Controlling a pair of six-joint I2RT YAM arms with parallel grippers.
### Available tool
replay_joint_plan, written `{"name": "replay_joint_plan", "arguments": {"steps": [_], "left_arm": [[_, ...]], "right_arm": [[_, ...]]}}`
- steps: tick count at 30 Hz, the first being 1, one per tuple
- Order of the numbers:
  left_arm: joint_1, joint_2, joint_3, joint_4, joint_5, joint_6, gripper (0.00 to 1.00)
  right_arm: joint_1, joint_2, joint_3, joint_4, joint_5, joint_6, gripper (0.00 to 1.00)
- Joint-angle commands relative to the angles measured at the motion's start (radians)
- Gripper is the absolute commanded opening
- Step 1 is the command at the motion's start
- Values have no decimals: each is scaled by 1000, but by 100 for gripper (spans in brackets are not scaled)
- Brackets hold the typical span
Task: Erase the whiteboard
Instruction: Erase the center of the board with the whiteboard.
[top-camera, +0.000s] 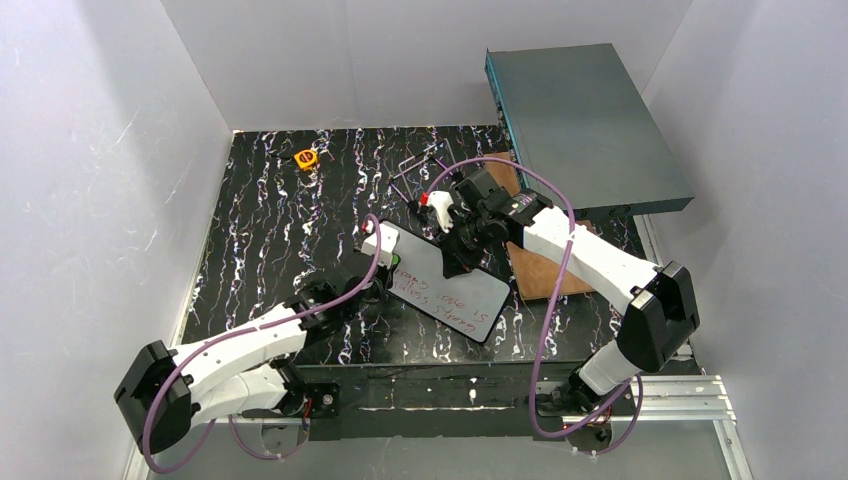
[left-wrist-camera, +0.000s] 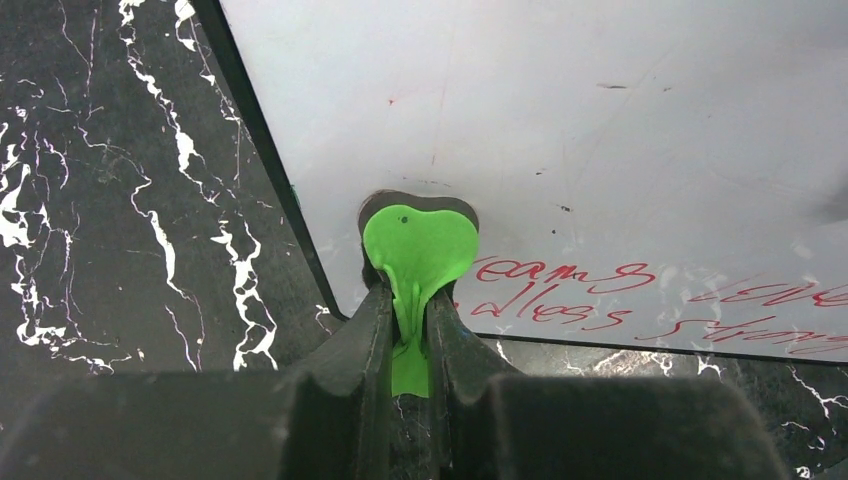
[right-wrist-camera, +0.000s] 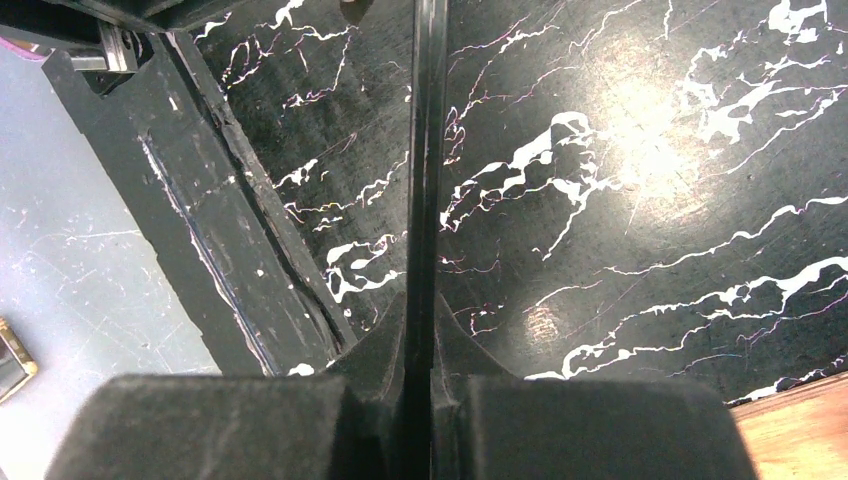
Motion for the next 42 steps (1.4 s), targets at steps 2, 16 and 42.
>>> {"name": "replay_joint_plan", "arguments": {"steps": [2, 16, 42], "left_arm": [[8, 16, 2, 35, 47, -19, 0], [8, 52, -193, 82, 150, -209, 0], [56, 47, 173, -45, 139, 22, 0]], "right_arm": [[24, -37, 24, 41, -104, -61, 1], [24, -30, 26, 37, -109, -60, 1], [24, -38, 16, 41, -113, -59, 1]]}}
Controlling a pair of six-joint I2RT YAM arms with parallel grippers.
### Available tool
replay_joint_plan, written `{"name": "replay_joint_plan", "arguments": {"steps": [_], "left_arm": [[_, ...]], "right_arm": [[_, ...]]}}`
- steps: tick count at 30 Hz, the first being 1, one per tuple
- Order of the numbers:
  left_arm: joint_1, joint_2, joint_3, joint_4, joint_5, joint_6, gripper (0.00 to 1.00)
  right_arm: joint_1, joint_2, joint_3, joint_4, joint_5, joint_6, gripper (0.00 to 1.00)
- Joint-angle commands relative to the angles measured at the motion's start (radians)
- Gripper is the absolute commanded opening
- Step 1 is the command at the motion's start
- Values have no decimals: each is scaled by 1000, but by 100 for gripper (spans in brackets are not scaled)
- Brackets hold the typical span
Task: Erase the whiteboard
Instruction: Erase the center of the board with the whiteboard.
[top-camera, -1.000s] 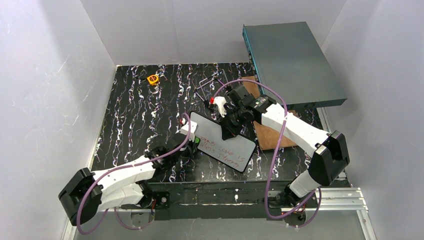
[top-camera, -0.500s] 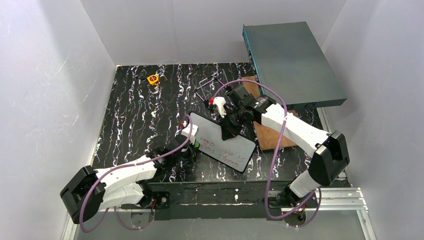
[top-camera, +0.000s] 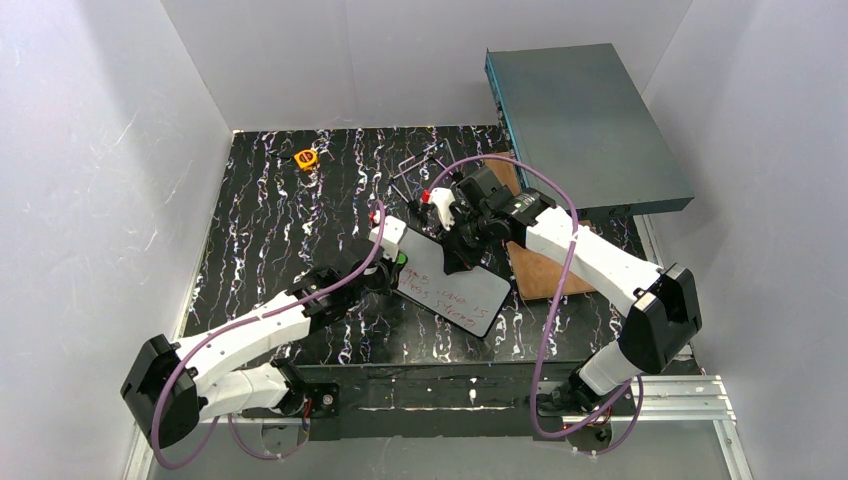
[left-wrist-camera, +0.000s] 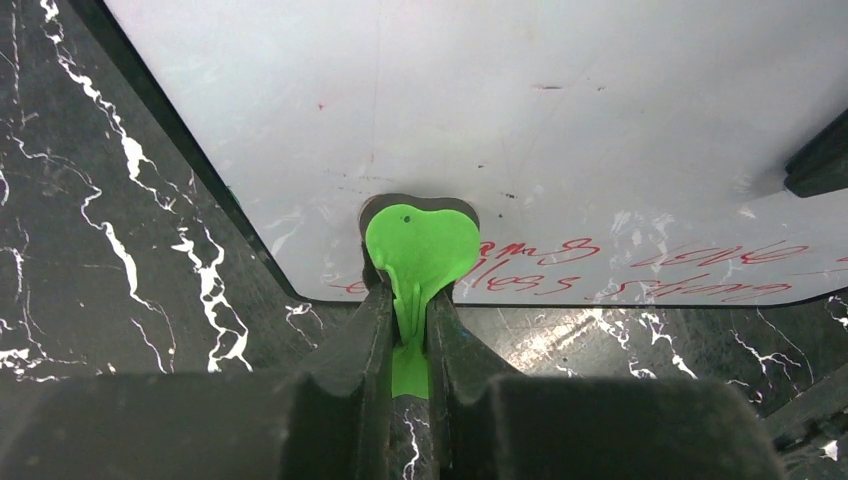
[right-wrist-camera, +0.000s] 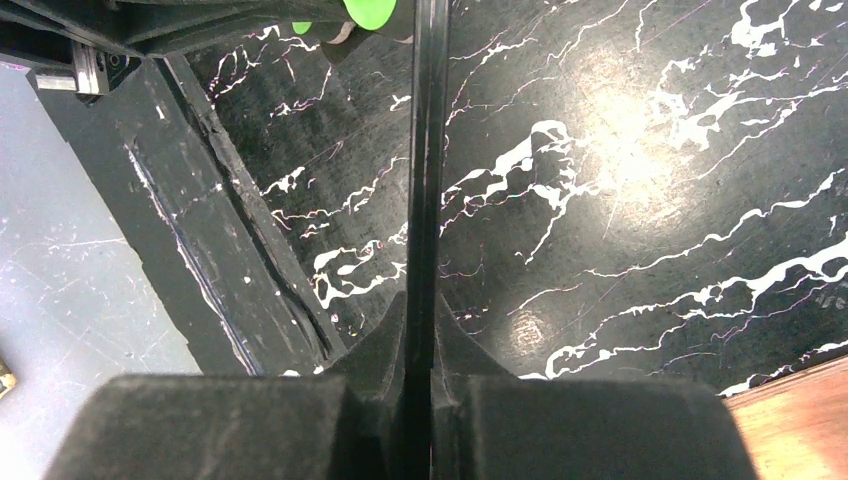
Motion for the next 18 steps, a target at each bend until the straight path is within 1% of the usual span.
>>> {"name": "replay_joint_plan", "arguments": {"steps": [1, 7, 13, 18], "left_arm": [[20, -17, 67, 70, 7, 32, 0], [20, -24, 25, 69, 19, 12, 0], [20, -1, -89, 118, 44, -45, 0], [22, 48, -179, 177, 66, -98, 0]], "right_arm": [[30, -27, 14, 30, -128, -47, 1], [30, -21, 17, 28, -130, -47, 1], [30, -17, 16, 26, -130, -48, 1], [30, -16, 17, 25, -131, -48, 1]]}}
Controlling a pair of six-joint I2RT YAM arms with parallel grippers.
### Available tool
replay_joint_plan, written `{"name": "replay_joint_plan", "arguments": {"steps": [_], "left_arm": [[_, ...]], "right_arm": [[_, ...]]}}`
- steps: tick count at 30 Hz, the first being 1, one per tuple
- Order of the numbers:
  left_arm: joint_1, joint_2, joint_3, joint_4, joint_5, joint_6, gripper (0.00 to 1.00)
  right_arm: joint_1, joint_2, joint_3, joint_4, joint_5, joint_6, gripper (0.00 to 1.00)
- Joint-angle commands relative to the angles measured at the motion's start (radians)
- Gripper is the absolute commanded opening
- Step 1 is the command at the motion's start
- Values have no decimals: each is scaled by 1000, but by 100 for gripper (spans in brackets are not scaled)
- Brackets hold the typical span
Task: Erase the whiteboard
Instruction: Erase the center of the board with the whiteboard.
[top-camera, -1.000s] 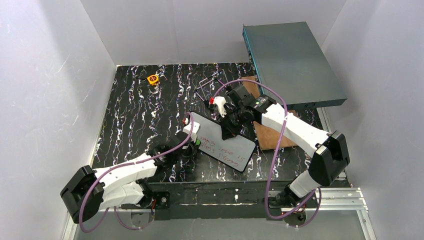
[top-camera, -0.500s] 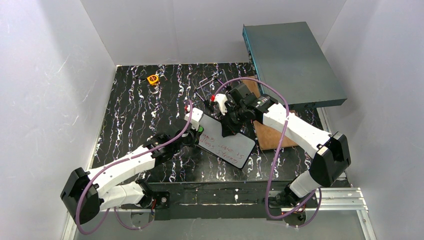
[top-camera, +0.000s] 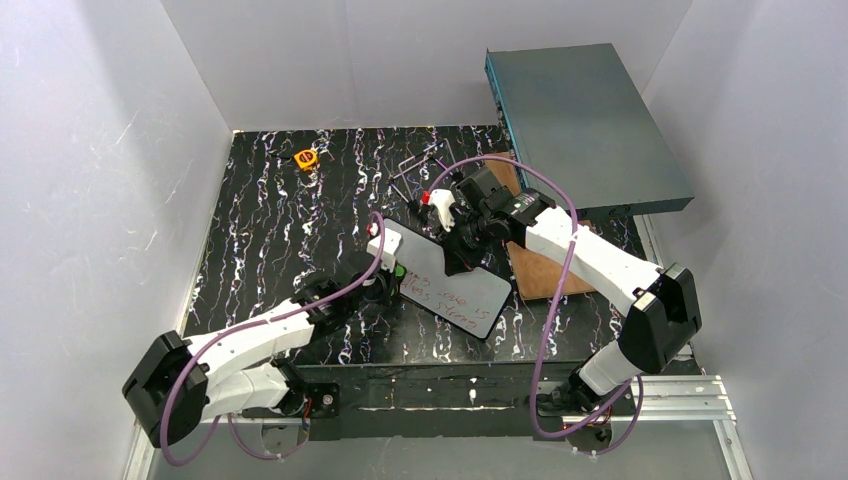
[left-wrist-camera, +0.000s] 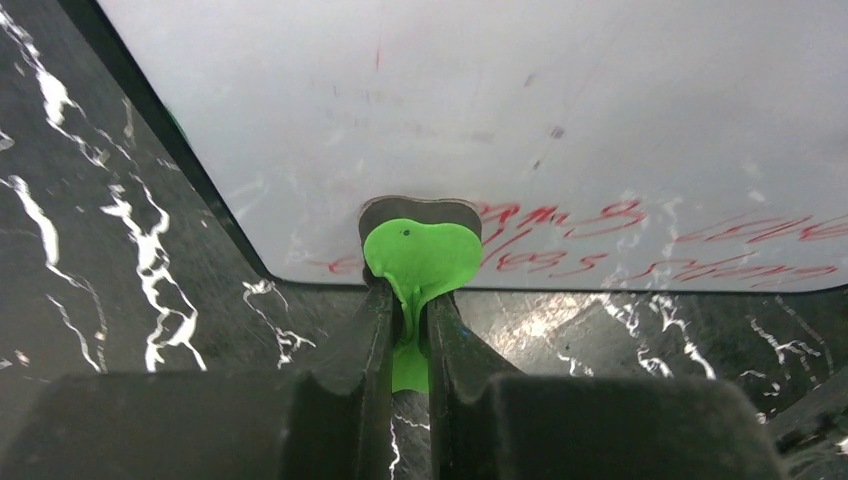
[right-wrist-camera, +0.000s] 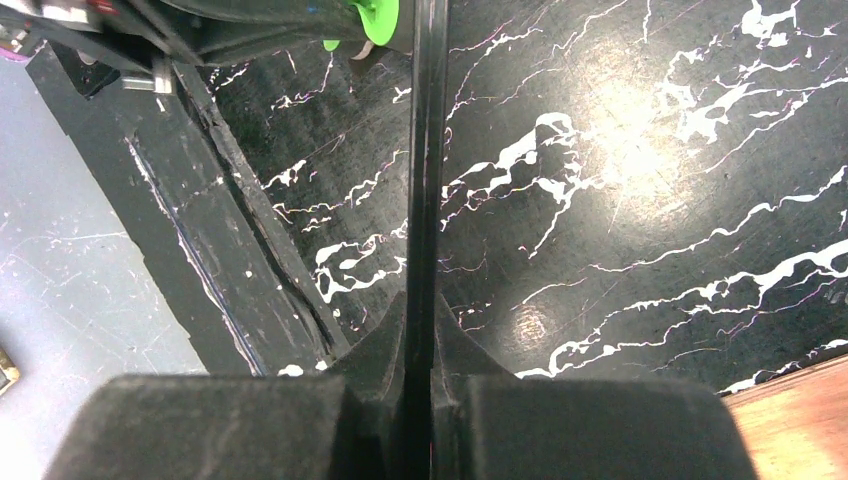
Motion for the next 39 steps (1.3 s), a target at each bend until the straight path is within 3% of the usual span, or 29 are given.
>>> {"name": "replay_joint_plan", "arguments": {"steps": [1, 12, 30, 39], "left_arm": [[8, 51, -79, 68, 29, -63, 0], [9, 68, -67, 74, 58, -60, 0], [8, 12, 212, -68, 60, 61, 0], [8, 7, 191, -68, 62, 46, 0]], "right_arm": [[31, -15, 17, 33, -130, -45, 1], [31, -13, 18, 33, -134, -46, 1], [31, -11, 19, 30, -136, -45, 1], [31, -12, 15, 31, -137, -46, 1]]}}
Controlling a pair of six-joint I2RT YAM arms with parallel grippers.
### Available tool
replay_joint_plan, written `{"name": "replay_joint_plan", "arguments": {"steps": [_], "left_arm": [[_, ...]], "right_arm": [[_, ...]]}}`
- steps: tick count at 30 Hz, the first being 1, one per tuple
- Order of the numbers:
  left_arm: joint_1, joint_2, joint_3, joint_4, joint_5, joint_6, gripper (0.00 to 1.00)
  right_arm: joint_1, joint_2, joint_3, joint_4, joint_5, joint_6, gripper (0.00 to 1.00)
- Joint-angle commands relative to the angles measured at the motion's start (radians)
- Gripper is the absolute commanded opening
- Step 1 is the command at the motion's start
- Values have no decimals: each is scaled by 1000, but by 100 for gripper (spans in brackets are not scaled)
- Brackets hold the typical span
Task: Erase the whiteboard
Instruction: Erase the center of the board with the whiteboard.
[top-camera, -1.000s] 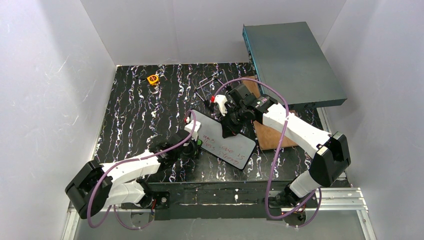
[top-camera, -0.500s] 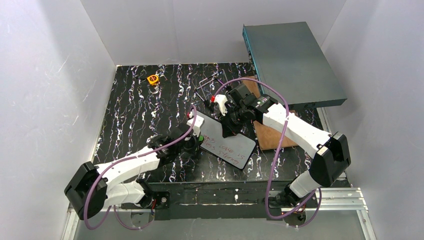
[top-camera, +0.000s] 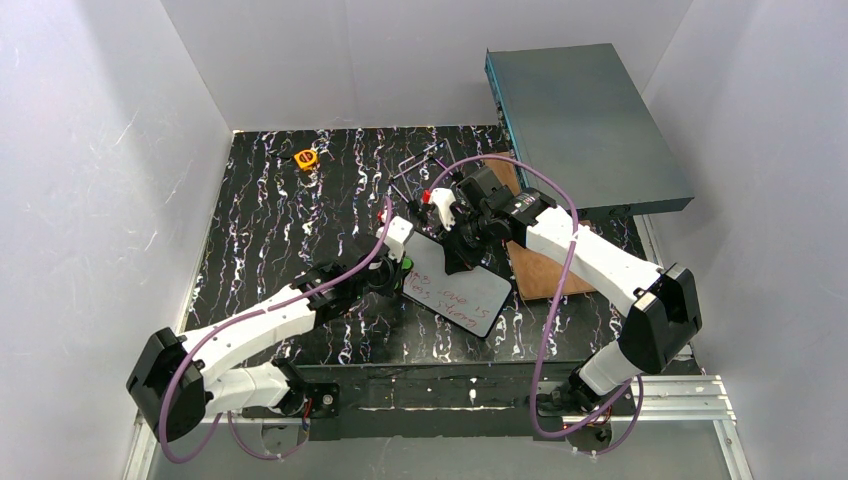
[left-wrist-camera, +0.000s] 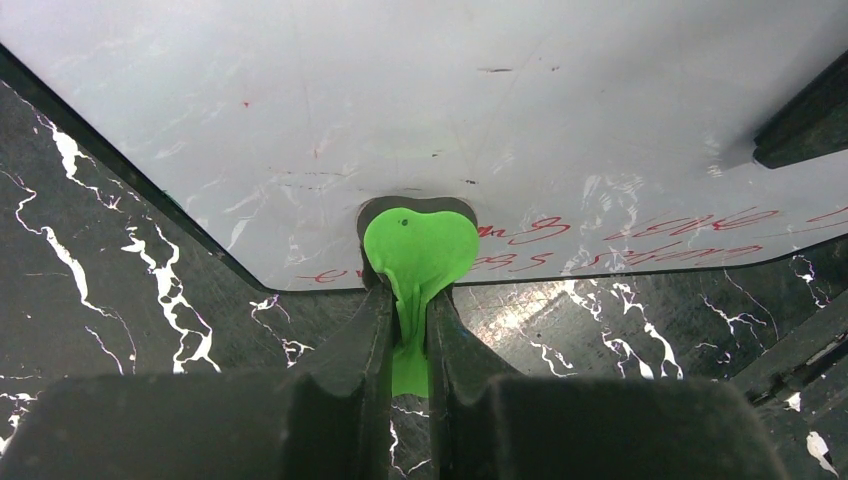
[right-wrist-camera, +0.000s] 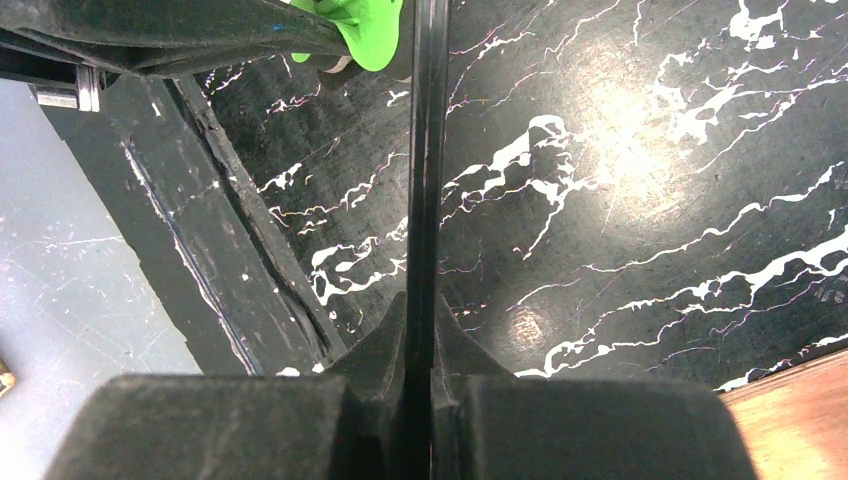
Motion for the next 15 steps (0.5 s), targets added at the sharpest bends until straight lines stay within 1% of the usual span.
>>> {"name": "replay_joint_plan", "arguments": {"steps": [1, 15], "left_arm": [[7, -38, 23, 109, -3, -8, 0], [6, -67, -138, 166, -5, -69, 0]], "right_arm": [[33, -11, 16, 27, -144, -47, 1], [33, -5, 19, 22, -153, -52, 1]]}}
